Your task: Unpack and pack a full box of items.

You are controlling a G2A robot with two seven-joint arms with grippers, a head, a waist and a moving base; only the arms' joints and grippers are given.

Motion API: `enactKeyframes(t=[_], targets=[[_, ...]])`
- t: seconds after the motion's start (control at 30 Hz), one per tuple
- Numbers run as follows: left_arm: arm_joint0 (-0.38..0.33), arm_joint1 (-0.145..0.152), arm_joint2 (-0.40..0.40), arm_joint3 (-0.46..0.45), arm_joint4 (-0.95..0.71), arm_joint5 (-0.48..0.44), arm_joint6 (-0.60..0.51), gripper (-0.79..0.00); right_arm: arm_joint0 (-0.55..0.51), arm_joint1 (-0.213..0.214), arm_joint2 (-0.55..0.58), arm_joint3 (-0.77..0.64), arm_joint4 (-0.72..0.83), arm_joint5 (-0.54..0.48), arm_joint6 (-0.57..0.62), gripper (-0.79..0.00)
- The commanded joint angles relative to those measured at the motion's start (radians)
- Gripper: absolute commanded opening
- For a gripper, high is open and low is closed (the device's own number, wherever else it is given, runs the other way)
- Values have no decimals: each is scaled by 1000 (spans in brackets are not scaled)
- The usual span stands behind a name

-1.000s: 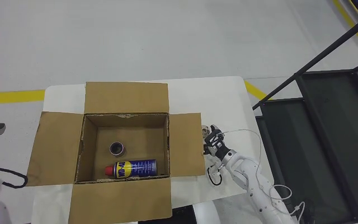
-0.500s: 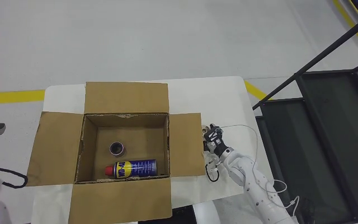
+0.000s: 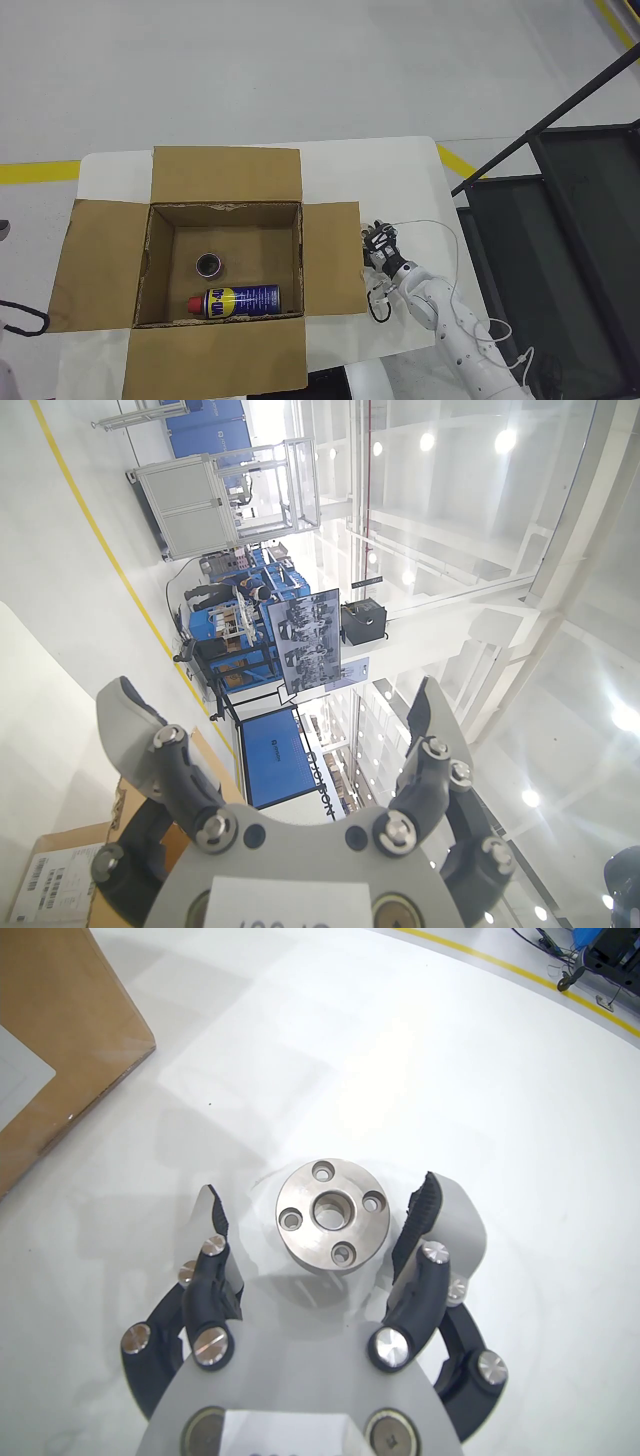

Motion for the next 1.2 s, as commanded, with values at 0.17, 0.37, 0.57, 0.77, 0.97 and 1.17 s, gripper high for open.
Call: enactKeyframes(t=[0.17, 0.37, 0.57, 0.77, 0.97, 1.17], targets=[[0, 0, 0, 0, 0, 0, 0, 0, 1, 2, -3, -2, -5, 10, 8, -480], [0, 0, 0, 0, 0, 0, 0, 0, -9, 6, 5, -11, -10, 17, 12, -631], [0, 0, 0, 0, 0, 0, 0, 0, -38, 12, 23, -40, -14, 21, -2, -767], [0, 0, 0, 0, 0, 0, 0, 0, -82, 19, 43, -85, -4, 8, -47, -785], [0, 0, 0, 0, 0, 0, 0, 0, -104, 24, 51, -94, -15, -8, -44, -785], [0, 0, 0, 0, 0, 0, 0, 0, -80, 22, 24, -69, -21, -2, -19, -785]])
